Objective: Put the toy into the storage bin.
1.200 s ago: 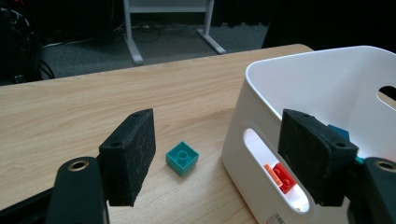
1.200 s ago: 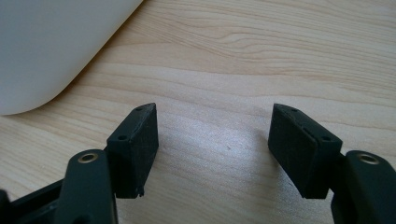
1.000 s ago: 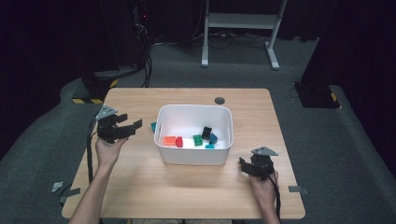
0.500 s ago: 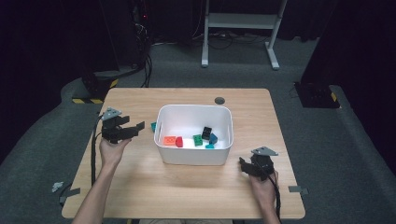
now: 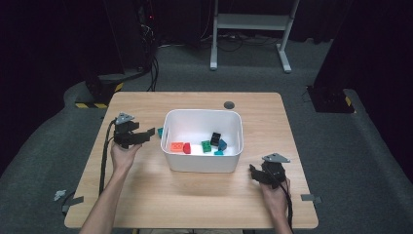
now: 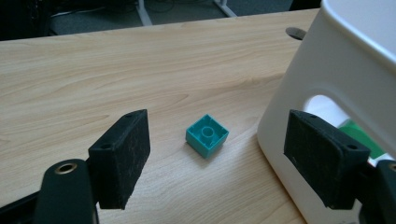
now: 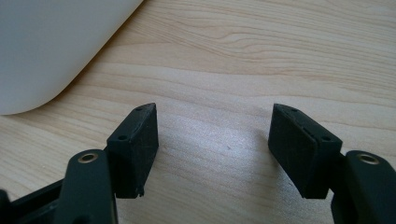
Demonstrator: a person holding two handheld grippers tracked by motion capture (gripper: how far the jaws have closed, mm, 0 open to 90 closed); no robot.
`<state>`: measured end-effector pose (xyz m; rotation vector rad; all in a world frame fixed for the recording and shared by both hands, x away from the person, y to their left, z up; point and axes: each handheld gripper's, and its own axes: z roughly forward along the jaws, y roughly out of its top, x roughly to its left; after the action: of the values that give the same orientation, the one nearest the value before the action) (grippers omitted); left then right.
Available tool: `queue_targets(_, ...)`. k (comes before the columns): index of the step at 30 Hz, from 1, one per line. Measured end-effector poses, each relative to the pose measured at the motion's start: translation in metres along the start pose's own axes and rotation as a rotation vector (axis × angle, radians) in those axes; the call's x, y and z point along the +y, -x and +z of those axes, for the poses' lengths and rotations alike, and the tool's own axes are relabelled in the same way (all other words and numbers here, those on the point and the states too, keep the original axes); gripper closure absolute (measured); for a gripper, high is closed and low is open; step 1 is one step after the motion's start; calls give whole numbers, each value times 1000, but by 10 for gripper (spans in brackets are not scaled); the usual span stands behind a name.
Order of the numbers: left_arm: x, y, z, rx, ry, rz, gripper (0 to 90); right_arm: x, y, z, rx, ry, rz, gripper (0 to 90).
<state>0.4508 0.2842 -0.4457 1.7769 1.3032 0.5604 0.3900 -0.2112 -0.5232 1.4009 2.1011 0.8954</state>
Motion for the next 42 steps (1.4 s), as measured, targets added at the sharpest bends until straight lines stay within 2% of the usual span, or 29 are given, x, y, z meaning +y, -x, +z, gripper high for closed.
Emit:
queue_targets(10,-6,2,20,-9,-26,10,233,0,0,0,0,-1,1,335)
queue_targets(13,-9,2,31,-17,-26,-8,245,0,0,0,0,-1,1,335)
queue_targets(16,-12,0,41,-7,-40,-25,254,0,0,0,-1,-1,2,335)
queue_targets(23,-22,-6,59,17,-89,-31,260,0,0,0,-1,0,2,335)
queue_targets(30,-24,-2,70,11,-71,-19,277,0,0,0,-1,-1,2,335)
queue_targets(31,-24,-2,71,14,-72,-7,282,0,0,0,-1,-1,2,335)
queue_targets(34,-25,-1,76,12,-74,-15,288,0,0,0,0,-1,1,333)
queue_targets(37,-27,0,79,23,-84,-2,293,0,0,0,1,-1,1,332)
queue_targets(40,-28,-1,83,11,-68,-27,295,0,0,0,2,-1,0,332)
queue_targets(42,-28,-1,85,4,-60,-23,296,0,0,0,2,-1,0,332)
